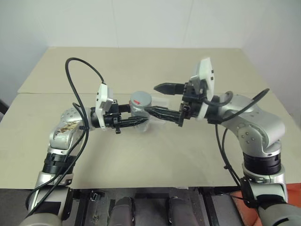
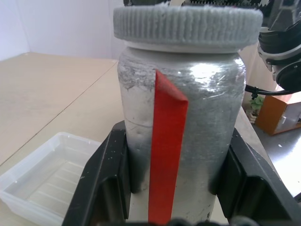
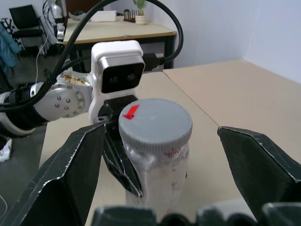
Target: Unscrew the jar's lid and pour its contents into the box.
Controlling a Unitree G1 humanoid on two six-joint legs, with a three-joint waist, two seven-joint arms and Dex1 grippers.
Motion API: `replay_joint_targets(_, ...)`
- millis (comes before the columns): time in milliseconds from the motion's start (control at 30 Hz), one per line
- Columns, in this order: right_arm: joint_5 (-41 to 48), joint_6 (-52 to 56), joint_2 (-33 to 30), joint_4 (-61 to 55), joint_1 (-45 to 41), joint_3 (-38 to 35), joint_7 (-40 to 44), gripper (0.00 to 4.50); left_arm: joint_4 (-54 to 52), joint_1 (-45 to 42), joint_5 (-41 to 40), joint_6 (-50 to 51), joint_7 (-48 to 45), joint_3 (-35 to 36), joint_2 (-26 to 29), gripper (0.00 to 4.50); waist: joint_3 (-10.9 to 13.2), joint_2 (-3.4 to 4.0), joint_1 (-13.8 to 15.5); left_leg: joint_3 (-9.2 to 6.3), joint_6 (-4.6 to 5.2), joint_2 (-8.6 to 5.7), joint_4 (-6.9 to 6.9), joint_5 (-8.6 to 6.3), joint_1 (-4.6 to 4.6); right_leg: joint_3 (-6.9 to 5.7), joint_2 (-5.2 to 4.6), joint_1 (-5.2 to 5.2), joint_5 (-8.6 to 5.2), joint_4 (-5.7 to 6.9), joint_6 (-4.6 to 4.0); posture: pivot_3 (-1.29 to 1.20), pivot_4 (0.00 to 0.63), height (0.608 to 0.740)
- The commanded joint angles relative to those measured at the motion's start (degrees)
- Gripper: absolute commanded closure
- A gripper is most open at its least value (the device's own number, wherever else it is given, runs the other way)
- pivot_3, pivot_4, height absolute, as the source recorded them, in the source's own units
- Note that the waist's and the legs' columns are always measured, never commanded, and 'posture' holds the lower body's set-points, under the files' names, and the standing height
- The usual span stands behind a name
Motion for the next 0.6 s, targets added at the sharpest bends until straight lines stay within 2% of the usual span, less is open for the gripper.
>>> replay_joint_targets(33,0.22,0.18,1.31,-1.01,-2.67,0.64,-1.9,0.05,-0.32,-1.62,-0.13,-1.02,-0.53,0.26,-0.11,2.56,0.0,0.0,-0.01,0.01,0.0,0.0,0.0,0.0,0.0,0.0,0.0,0.0,0.0,0.01,0.0,0.0,0.15,0.74)
replay_joint_targets(600,-2.23,0.2,4.48,2.65,-5.64,4.29,-4.0,0.05,-1.43,-0.69,-0.17,-1.31,-0.16,0.24,-0.54,2.56,0.0,0.0,-0.01,0.05,0.0,0.0,0.0,0.0,0.0,-0.01,0.0,0.0,0.0,0.0,0.0,0.0,0.15,0.74)
